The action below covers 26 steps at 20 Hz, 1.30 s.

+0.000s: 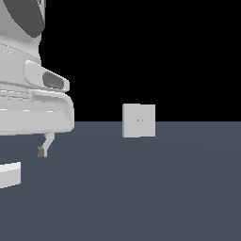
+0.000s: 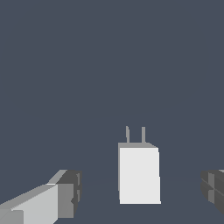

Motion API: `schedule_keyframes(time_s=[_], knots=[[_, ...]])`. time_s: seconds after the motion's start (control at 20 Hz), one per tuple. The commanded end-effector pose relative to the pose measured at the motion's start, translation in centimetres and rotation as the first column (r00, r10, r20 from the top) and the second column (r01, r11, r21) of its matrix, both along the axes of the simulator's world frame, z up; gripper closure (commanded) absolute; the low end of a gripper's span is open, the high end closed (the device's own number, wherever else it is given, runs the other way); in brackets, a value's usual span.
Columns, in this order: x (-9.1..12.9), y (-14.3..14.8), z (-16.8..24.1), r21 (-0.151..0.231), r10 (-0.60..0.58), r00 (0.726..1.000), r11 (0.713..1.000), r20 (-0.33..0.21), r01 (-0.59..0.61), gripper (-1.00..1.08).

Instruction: Plug the charger into the wall socket.

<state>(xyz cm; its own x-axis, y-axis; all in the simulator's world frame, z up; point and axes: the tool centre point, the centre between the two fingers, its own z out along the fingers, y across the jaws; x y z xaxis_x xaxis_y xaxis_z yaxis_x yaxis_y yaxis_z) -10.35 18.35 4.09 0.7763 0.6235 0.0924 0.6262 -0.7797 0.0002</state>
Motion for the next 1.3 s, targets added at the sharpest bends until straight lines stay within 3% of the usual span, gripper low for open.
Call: schedule_keyframes(time_s=[0.0, 0.4, 0.45, 1.25], knots=[[0.0, 0.0, -1.2, -0.001, 0.000, 1.000, 1.000, -0.001, 0.000, -0.92], [0.0, -0.1, -2.9, -0.001, -0.002, 1.000, 1.000, -0.001, 0.002, -0.92], [0.0, -0.1, -2.9, -0.001, -0.002, 1.000, 1.000, -0.001, 0.002, 1.08], [0.7, -1.1, -2.5, -0.001, -0.020, 1.000, 1.000, -0.001, 0.020, 1.08]])
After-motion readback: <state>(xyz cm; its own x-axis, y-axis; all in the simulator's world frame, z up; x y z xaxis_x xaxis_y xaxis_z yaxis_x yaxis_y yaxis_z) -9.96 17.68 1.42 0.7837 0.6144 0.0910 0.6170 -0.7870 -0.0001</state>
